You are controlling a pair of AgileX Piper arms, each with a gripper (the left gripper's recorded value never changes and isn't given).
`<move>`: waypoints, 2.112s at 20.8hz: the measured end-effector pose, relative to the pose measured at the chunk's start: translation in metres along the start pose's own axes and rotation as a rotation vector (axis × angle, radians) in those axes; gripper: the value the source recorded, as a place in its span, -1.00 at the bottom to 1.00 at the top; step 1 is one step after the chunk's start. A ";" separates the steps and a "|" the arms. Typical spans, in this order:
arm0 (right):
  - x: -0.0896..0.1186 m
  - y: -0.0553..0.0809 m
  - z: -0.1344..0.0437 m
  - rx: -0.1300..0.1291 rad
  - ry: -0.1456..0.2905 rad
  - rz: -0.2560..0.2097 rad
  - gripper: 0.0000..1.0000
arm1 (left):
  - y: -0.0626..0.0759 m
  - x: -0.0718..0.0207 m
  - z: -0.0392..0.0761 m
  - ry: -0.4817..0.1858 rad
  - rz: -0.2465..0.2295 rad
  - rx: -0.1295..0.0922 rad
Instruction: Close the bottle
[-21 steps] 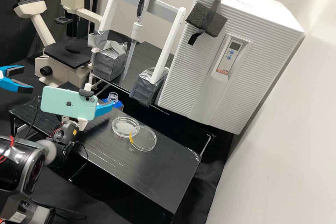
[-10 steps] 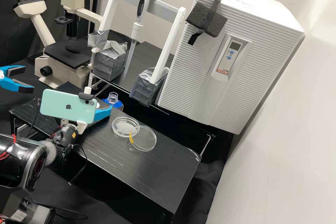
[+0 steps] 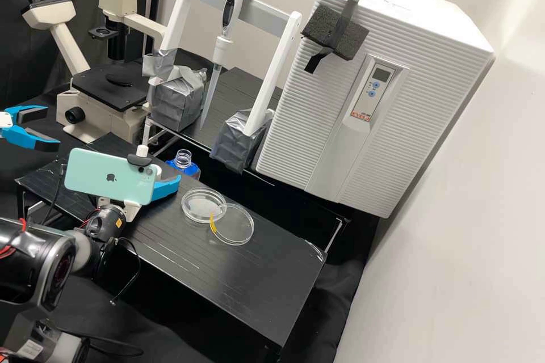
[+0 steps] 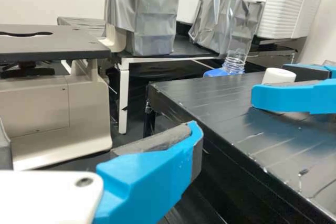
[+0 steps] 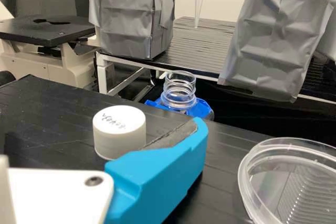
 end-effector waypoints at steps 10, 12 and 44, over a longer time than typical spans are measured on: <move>0.001 0.000 0.001 0.015 -0.002 -0.001 -1.00 | 0.001 0.0001 -0.001 0.009 0.008 -0.004; 0.001 -0.001 0.001 0.016 -0.003 -0.002 -1.00 | 0.001 0.0001 -0.001 0.009 0.008 -0.004; -0.005 -0.004 0.000 0.057 0.005 -0.005 -1.00 | 0.006 0.0026 -0.003 0.007 0.023 0.010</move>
